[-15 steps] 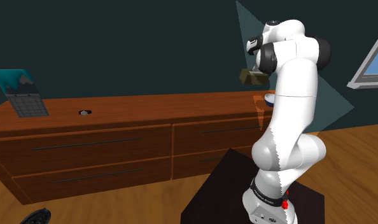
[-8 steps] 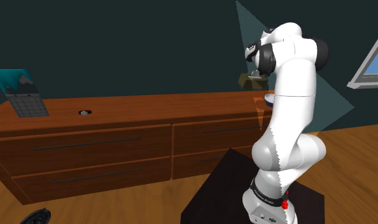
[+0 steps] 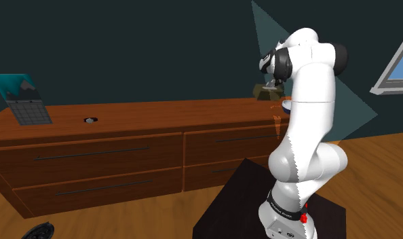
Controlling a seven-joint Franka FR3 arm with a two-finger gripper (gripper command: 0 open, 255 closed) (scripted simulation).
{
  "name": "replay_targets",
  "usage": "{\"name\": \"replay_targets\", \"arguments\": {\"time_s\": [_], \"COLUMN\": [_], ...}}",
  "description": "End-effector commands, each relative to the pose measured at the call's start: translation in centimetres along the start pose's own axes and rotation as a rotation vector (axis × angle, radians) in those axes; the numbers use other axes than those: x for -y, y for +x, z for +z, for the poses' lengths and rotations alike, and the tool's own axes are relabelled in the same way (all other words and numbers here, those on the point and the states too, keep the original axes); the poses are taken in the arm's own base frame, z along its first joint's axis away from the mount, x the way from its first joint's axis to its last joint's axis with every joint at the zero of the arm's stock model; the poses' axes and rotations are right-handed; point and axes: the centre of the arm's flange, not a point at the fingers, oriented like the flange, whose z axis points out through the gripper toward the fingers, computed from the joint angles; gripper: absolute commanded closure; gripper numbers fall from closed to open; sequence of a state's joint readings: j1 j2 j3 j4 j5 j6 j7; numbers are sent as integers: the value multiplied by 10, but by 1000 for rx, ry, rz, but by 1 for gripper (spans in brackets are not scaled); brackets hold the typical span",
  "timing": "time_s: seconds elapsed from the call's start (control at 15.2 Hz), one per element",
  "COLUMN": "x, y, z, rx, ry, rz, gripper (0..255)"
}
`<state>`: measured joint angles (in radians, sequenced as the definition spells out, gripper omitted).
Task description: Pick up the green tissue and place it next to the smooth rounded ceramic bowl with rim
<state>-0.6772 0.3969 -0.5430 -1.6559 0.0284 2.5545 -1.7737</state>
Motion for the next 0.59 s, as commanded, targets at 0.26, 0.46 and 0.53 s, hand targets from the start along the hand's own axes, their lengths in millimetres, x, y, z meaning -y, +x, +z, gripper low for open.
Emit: {"name": "replay_targets", "arguments": {"time_s": [0.26,0.46,0.53], "x": [14,22,24], "y": [9,13,15], "z": [26,40,44], "rx": [0,0,0], "ry": [-1,-1,-1], "rz": [0,0,0], "gripper": [255,255,255]}}
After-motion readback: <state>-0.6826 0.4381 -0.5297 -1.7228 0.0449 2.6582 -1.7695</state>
